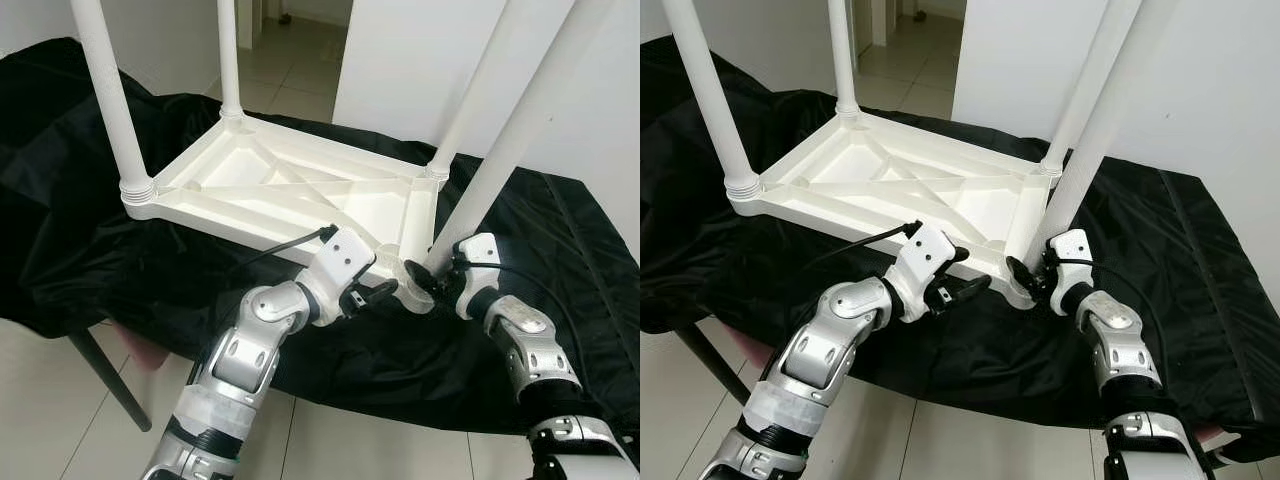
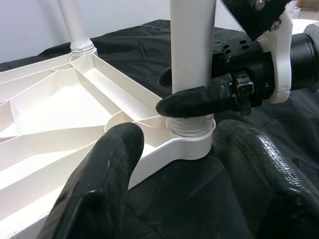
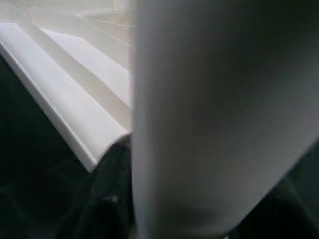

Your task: Building children table

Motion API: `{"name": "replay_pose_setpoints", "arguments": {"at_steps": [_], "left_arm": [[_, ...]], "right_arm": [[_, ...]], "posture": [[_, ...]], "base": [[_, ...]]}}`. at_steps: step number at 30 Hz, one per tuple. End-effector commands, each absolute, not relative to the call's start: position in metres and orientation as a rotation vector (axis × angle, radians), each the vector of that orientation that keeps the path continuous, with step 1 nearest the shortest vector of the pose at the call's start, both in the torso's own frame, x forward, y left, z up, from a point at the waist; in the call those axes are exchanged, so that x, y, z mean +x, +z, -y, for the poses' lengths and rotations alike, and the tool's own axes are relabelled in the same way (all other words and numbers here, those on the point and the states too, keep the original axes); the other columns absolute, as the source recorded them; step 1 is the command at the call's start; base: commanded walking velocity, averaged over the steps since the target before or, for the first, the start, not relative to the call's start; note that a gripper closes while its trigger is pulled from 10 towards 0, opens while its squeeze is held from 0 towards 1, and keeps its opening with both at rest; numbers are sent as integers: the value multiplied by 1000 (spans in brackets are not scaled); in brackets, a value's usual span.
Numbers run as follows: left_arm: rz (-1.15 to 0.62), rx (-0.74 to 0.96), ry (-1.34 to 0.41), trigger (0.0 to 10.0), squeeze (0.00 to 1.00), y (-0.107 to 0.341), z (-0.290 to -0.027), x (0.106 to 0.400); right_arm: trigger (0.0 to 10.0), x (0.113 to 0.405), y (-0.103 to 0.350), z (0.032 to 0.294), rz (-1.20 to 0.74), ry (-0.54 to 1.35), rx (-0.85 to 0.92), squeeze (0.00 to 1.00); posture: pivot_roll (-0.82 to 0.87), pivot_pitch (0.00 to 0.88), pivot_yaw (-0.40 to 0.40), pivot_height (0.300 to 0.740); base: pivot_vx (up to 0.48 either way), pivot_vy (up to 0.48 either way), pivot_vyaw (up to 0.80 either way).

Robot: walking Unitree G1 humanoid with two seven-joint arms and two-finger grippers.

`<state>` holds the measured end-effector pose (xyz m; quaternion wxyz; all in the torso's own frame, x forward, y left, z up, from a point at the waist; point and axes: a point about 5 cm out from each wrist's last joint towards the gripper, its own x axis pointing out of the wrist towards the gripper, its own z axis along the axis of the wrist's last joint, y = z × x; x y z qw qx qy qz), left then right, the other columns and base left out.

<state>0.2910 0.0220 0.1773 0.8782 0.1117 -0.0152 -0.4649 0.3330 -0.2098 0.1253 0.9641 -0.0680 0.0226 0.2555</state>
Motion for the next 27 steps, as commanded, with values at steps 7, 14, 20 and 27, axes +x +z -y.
{"name": "replay_pose_setpoints", "arguments": {"at_steps": [7,14,20,27], "left_arm": [[33,233,-864,10000,0,176,-25,293],[30,233,-868,10000,0,176,-25,293],[25,235,-878,10000,0,174,-25,292],[19,233,-885,10000,0,173,-24,292]], "right_arm": [[0,329,112,211,-94,539,-116,0],[10000,330,114,211,-85,394,-41,0],[10000,328,112,211,-115,117,32,0],[10000,322,114,203,-87,-69,66,0]], "posture": [[35,0,-128,740],[27,0,-118,740],[19,0,-115,740],[11,0,-109,740]], "base": [[0,0,0],[0,0,0],[0,0,0],[0,0,0]]}}
